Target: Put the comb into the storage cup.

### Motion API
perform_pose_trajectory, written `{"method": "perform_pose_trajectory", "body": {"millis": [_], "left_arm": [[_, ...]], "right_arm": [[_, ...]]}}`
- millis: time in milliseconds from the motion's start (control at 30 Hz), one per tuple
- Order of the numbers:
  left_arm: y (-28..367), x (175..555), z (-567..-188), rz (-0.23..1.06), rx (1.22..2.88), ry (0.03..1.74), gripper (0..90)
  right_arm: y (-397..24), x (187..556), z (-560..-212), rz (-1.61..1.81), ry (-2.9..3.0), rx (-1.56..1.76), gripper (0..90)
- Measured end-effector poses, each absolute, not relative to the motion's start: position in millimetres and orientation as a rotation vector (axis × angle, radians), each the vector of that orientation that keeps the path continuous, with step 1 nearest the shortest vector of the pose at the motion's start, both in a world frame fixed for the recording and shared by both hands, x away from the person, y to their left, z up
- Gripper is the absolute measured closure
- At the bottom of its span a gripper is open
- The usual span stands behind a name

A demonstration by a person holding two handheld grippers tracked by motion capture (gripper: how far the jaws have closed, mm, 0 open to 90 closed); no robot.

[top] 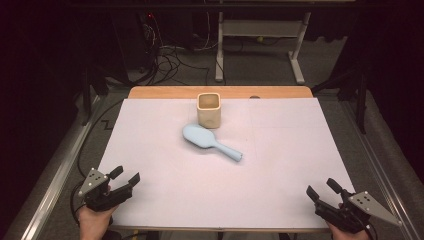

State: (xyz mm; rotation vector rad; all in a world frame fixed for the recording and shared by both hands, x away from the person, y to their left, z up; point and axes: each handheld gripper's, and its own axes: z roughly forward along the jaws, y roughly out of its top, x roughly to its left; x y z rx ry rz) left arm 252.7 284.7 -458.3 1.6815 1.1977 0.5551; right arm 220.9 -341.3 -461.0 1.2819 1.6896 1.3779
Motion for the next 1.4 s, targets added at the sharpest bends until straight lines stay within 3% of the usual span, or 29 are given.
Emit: {"method": "perform_pose_trajectory", "body": {"millis": [1400], "left_arm": [[282.4,254.1,-458.3,0.542,1.692,1.210,31.6]], "right_arm": [[-338.0,222.2,-456.3,1.398,1.686,1.281,24.1]]}}
